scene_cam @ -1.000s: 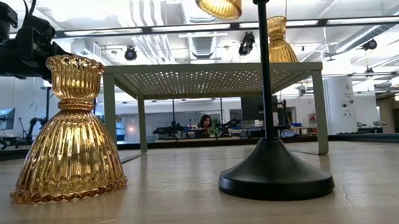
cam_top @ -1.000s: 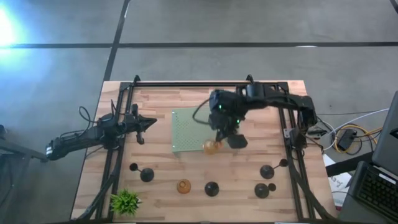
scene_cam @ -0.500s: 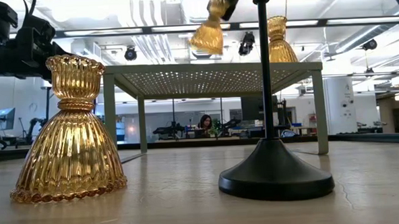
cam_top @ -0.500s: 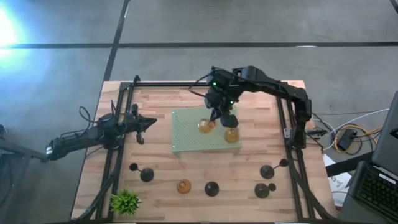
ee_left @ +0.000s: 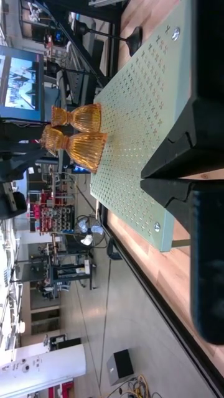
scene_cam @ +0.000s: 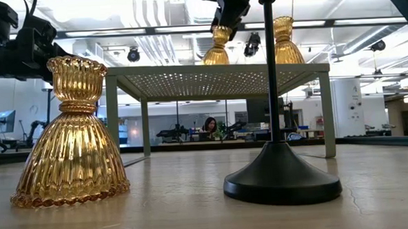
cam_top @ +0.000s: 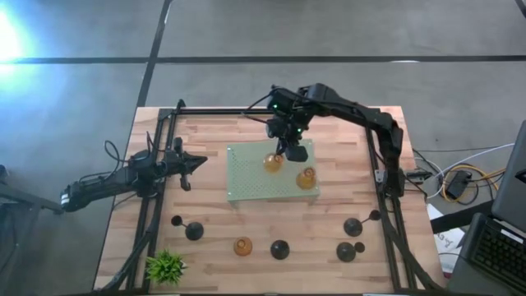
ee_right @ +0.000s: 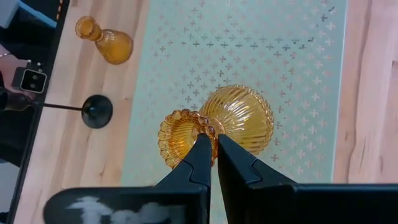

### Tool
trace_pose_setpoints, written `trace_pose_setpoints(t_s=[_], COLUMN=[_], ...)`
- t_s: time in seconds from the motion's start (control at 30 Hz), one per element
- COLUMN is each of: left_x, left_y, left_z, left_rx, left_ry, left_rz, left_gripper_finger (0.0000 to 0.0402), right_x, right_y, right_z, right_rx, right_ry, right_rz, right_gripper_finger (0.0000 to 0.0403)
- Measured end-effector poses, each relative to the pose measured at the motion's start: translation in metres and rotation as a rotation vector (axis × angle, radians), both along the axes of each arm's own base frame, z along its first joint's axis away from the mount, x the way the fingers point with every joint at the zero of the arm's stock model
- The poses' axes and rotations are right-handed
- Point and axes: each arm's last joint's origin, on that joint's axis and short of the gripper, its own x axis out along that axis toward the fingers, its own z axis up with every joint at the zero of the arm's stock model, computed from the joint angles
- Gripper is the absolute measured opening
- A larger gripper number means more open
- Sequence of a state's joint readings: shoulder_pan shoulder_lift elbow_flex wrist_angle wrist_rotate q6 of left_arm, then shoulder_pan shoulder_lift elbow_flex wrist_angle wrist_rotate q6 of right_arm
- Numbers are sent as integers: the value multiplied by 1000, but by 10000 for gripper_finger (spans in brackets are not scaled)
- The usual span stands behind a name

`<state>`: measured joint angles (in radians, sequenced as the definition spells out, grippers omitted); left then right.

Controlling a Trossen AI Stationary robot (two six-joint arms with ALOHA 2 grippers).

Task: Pick & Place candle stick holders
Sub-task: Put the yellow glass candle holder on the shelf

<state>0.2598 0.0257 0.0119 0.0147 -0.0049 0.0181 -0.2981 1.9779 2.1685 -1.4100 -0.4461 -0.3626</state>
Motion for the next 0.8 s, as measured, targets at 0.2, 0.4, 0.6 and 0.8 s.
trace_pose_setpoints(t_s=[0.2,0.4,0.6,0.8], left_x=[0,0,0,0], left_y=[0,0,0,0], left_z=[0,0,0,0], left_rx=[0,0,0,0], left_ry=[0,0,0,0], left_rz=[0,0,0,0], left_gripper_finger=[14,14,14,14], right_x=[-2,-2,-1,0], right_y=[0,0,1,1], right_z=[0,-5,-5,-6], right_rx=[8,18,65,64], right_ry=[20,39,27,21], right_rz=[-5,-5,5,6], right_gripper_finger=[8,8,8,8])
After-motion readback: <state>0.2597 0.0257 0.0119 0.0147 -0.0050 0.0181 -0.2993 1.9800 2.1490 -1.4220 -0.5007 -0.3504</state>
